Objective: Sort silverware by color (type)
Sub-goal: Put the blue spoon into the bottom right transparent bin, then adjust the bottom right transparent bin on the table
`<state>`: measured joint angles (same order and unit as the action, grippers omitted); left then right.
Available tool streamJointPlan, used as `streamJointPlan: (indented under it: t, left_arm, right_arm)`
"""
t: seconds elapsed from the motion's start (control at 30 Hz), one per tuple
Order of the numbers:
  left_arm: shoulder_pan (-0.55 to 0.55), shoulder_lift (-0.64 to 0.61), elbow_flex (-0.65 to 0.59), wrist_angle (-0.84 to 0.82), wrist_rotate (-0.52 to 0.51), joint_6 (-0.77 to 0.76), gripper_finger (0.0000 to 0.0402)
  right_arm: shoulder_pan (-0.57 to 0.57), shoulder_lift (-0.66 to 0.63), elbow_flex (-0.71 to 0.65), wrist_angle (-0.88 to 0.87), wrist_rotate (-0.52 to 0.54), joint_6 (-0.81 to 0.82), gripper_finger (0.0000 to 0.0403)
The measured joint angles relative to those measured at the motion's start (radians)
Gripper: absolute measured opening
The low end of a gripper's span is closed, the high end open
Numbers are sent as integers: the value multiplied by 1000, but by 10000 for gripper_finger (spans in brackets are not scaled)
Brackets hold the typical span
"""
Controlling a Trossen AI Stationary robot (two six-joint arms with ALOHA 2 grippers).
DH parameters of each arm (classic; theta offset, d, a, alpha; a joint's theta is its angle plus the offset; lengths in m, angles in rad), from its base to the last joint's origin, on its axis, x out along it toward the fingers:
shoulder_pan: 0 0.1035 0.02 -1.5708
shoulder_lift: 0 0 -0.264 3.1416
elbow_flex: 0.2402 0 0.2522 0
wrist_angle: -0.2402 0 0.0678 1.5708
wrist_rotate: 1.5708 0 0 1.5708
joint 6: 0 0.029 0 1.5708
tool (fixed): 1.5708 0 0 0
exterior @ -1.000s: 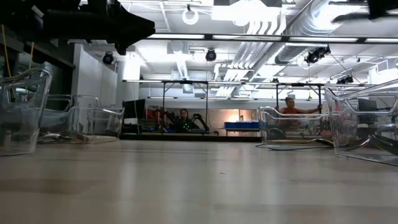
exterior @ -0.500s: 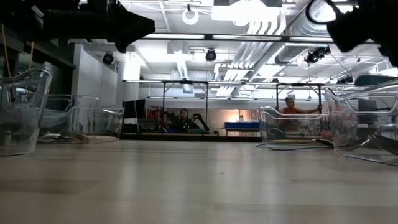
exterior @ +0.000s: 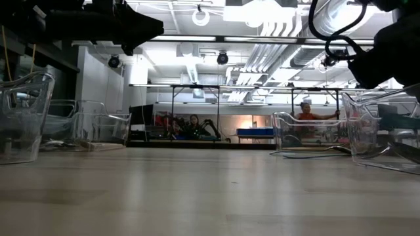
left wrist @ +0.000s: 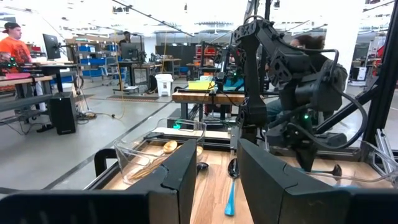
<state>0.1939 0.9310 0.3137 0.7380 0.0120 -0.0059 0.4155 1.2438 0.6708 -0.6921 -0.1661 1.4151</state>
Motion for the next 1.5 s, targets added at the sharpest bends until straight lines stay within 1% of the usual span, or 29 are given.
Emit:
streamJointPlan:
  t: [0.37,0.5,0.67,0.83,0.9,1.0,1.13,1.23,1.3,1.37,1.43,1.5]
  left_arm:
    - [0,0,0,-1,0,0,106]
    - [0,0,0,-1,0,0,106]
    - [0,0,0,-1,0,0,106]
    - [0,0,0,-1,0,0,106]
    - [0,0,0,-1,0,0,106]
    - [0,0,0,-1,0,0,106]
    - [0,0,0,-1,-1,0,106]
    - [0,0,0,-2,0,0,106]
    - [0,0,0,-3,0,0,106]
    - [0,0,0,-2,0,0,106]
    - [0,0,0,-3,-1,0,106]
    - [0,0,0,-2,-1,0,106]
  right_arm:
    - [-2,0,0,-1,0,-1,0]
    - [-2,0,0,-1,-17,-1,6]
    - [-2,0,0,-5,-28,-9,28]
    - [-2,0,0,-6,-33,-48,71]
    - [-4,-1,0,-1,-72,-78,87]
    - [-10,-6,1,26,-182,-127,106]
    - [-10,-24,2,99,-331,-138,114]
    - [-9,-43,32,111,-366,-142,114]
    - [-9,-61,69,109,-366,-179,114]
    - [-12,-78,112,110,-341,-237,114]
    - [-17,-95,168,108,-268,-331,114]
    - [-26,-109,231,108,-153,-455,114]
